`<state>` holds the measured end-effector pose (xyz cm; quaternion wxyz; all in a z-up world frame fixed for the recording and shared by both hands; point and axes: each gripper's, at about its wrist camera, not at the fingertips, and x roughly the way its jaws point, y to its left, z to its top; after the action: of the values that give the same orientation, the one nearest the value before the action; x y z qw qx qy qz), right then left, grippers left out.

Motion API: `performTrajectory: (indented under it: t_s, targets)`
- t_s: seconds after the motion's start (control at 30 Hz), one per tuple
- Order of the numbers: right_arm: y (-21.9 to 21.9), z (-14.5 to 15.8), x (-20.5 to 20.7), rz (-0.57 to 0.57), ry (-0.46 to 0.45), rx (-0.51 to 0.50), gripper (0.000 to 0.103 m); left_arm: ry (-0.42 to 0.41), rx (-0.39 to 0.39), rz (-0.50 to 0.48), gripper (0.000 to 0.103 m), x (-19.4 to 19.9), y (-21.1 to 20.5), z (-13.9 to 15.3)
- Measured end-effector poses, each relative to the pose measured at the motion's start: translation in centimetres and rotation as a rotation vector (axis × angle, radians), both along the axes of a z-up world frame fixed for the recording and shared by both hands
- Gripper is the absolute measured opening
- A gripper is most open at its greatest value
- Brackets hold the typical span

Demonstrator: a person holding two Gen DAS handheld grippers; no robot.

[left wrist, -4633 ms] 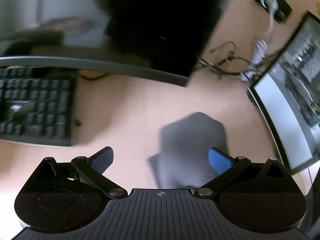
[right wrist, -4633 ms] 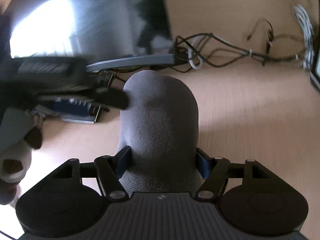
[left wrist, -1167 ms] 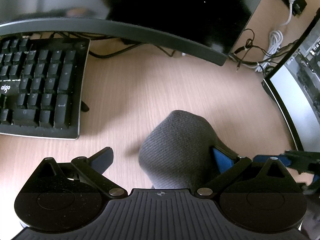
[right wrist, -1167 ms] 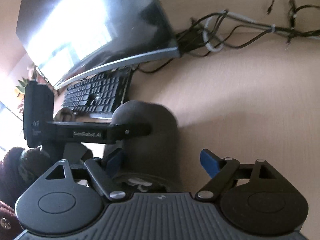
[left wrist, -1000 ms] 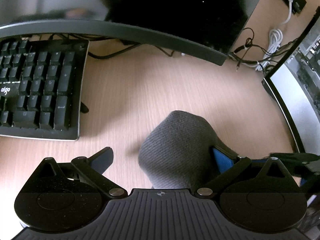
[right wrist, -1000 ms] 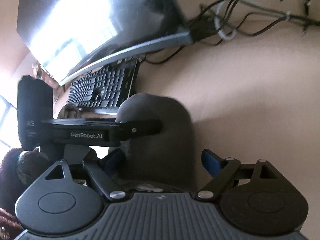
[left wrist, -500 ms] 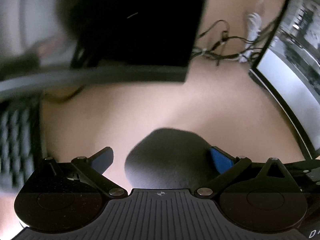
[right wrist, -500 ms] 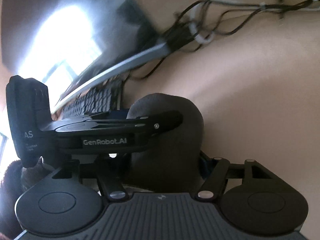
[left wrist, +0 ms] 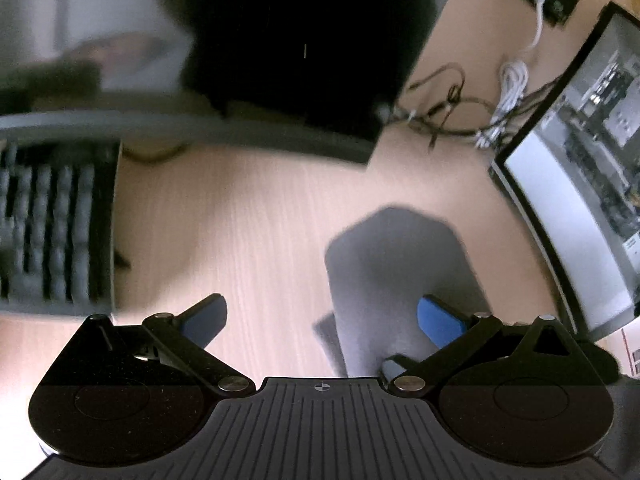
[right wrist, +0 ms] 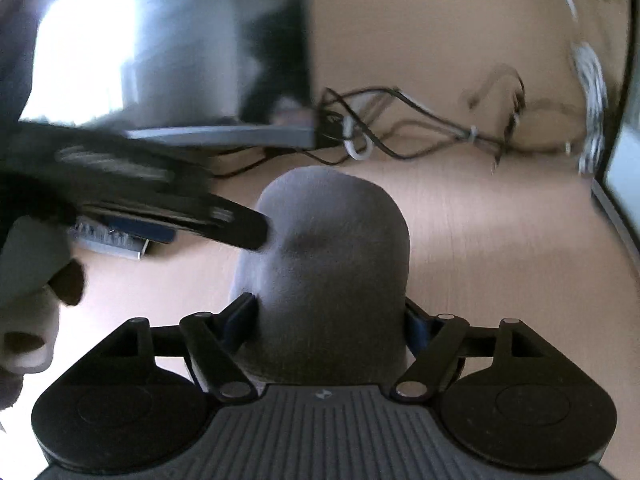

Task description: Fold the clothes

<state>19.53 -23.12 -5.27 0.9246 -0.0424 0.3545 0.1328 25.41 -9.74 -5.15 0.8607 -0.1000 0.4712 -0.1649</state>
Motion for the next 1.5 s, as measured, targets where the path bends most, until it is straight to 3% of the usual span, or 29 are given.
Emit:
performTrajectory:
  t_s: [0.13,0.3,0.53,0.73,0.87,0.93,1.13,1.23,1.3,1.33,1.5]
  targets:
    - [-1.0,-0.1,-0.2,-0.016,0.031,0.042,0.079,0.022,-0.032,-0.001,0.103,-0.3,-0.1,-0.8]
    - [-4.7,0.1,0.8,-0.039,0.145,0.219,0.080,0.002,0.034,-0.053,0.103,-1.1,-1.3,-1.3]
    - [-5.9,-1.0,0.8,-0.064,0.201,0.295,0.081,0.019,0.028,-0.061,0.103,-1.0,-2.0,-2.0]
    - [-4.2,-2.0,3.5,-0.087,0.134,0.307,0.081,-0.050,0.113,-0.047,0.103,1.7,-2.4,-1.6]
    - [-3.8,-1.9,5.6,-0.063,0.123,0.295,0.081,-0.038,0.121,-0.010,0.103,3.4,-2.1,-1.2]
    - [-3.5,-1.7,5.6,-0.040,0.115,0.266,0.082,-0.030,0.103,-0.006,0.103,3.0,-2.0,-0.8]
    - [-3.2,-1.9,4.3,-0.082,0.124,0.292,0.083,0.010,-0.083,-0.034,0.103,0.8,-2.2,0.2]
    - [-2.5,-1.9,3.9,-0.060,0.109,0.266,0.084,0.012,-0.052,-0.071,0.102,1.1,-3.5,0.0]
    - [-2.2,-1.7,3.6,-0.038,0.093,0.242,0.084,0.026,-0.027,-0.081,0.097,1.4,-4.3,-0.5]
    - [-2.2,-1.7,3.4,-0.034,0.087,0.234,0.084,0.038,-0.038,-0.083,0.089,1.5,-4.3,-0.8]
    - [-3.5,-0.8,2.9,0.000,0.068,0.228,0.087,0.009,-0.036,-0.093,0.078,1.1,-4.9,-0.4]
